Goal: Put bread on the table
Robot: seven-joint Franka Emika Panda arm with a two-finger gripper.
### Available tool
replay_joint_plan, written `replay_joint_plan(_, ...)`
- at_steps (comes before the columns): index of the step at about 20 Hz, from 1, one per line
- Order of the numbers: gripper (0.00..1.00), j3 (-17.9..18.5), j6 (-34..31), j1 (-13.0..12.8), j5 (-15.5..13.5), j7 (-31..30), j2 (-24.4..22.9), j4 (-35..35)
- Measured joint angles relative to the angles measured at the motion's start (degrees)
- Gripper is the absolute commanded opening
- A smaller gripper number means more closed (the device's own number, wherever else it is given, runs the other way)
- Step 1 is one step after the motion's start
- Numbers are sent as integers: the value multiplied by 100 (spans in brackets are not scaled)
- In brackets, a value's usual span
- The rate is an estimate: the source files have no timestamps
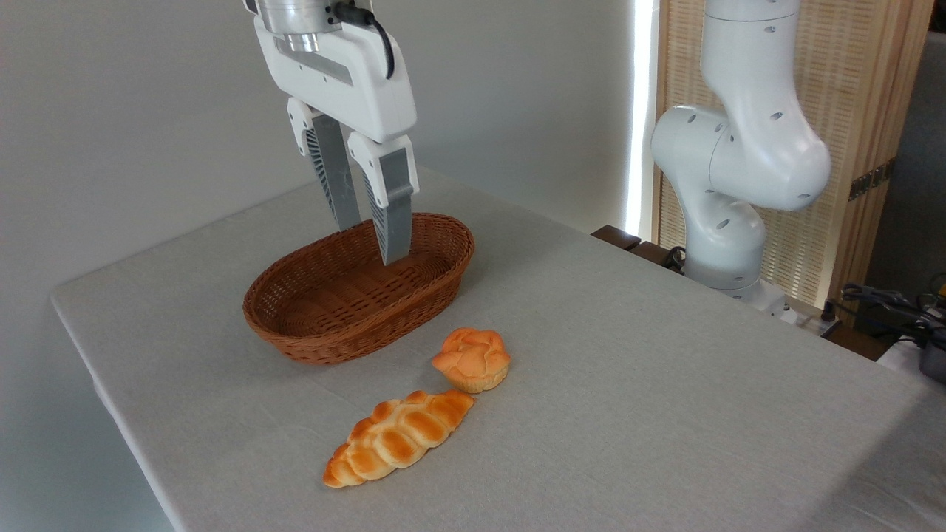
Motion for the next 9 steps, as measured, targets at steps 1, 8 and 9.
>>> replay_joint_plan(1, 100, 14, 0, 3, 0, 2, -2, -10)
replay_joint_plan(8, 100, 110, 4, 7, -1, 2, -23, -63)
replay_joint_plan(9, 100, 110, 4, 7, -1, 2, -25, -65)
